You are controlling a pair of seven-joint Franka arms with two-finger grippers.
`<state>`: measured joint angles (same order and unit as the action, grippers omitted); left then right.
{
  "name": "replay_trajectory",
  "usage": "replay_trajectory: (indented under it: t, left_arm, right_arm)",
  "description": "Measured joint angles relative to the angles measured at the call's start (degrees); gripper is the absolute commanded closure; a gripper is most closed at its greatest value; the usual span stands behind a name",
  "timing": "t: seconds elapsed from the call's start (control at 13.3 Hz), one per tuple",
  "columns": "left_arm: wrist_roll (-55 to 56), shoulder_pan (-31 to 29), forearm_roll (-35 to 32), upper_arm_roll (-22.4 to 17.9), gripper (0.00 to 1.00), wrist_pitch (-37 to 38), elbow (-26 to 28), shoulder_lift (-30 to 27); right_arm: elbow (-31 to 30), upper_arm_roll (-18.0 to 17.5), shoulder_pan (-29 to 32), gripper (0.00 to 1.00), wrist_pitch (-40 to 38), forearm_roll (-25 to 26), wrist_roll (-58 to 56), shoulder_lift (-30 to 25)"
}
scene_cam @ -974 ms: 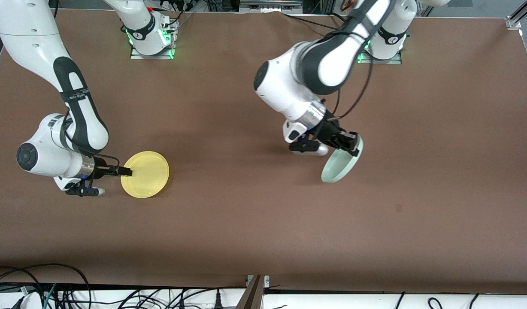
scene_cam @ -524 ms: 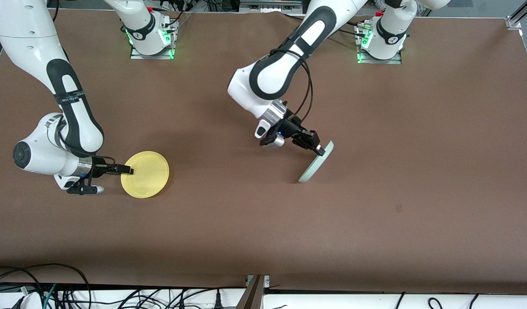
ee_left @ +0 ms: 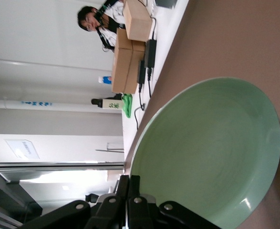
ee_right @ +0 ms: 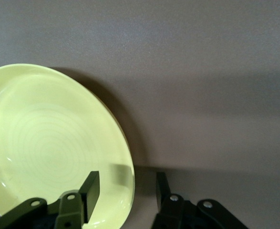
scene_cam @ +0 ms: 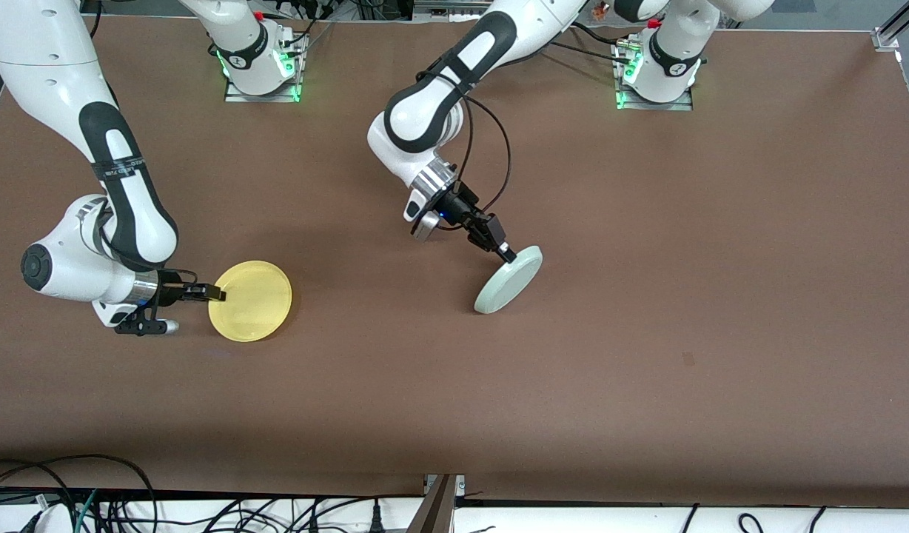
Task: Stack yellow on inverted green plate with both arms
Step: 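Flip the green plate over with the left gripper while the right gripper grips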
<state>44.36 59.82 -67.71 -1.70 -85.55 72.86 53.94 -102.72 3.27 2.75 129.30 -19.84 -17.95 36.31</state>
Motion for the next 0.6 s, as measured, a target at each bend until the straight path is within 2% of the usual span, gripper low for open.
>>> replay_trajectory:
  t: [0.45, 0.52, 0.6]
  left_arm:
    - [2.32, 3.03, -0.04, -0.28, 1.00, 0.53, -1.91, 1.86]
    - [3.74, 4.19, -0.04, -0.28, 0.89, 0.76, -1.91, 2.30]
    - [5.35, 5.36, -0.04, -0.29, 0.59, 1.09, -1.91, 2.89]
  right_arm:
    - [0.00, -0.06, 0.00, 0.81, 0.00, -0.02, -0.11, 0.00]
    - [0.00, -0.07, 0.00, 0.82, 0.00, -0.02, -0.12, 0.00]
    - [0.00, -0.08, 0.00, 0.86, 0.00, -0.02, -0.13, 0.00]
